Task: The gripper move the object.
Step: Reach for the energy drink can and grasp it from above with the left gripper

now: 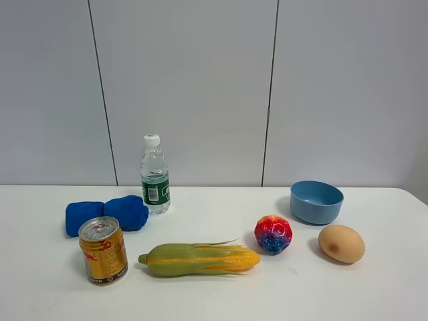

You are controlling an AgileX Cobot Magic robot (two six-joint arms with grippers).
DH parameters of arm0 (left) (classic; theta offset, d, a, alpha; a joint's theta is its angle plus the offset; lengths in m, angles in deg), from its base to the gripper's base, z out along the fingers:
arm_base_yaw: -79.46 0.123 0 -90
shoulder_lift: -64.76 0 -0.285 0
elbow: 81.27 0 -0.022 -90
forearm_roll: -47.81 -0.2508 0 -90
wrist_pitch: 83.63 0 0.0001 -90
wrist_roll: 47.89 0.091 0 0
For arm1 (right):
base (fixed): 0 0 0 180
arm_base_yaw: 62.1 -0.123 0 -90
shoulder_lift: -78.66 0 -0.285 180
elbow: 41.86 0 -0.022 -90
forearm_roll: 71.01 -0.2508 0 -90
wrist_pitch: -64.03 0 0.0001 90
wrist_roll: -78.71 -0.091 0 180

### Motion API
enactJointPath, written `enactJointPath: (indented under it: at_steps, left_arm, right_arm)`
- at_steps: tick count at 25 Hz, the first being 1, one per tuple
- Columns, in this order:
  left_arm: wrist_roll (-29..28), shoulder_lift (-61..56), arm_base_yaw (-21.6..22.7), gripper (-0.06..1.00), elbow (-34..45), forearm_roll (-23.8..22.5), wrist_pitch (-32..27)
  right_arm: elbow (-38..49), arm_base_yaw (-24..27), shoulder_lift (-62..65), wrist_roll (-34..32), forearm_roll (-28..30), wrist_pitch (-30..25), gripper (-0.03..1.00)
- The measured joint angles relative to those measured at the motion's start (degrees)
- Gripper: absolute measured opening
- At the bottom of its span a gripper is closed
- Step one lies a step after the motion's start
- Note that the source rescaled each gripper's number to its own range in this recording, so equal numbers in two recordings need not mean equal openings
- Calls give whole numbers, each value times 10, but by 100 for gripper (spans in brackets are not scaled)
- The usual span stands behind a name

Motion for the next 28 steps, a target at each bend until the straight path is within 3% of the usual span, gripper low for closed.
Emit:
enactJointPath:
  at_steps: [1, 28]
  left_arm:
    - [0, 0, 0, 62, 0, 0, 0]
    - [0, 0, 0, 62, 0, 0, 0]
  right_arm:
    - [0, 0, 0, 0, 0, 0, 100]
    - [0, 0, 0, 0, 0, 0, 100]
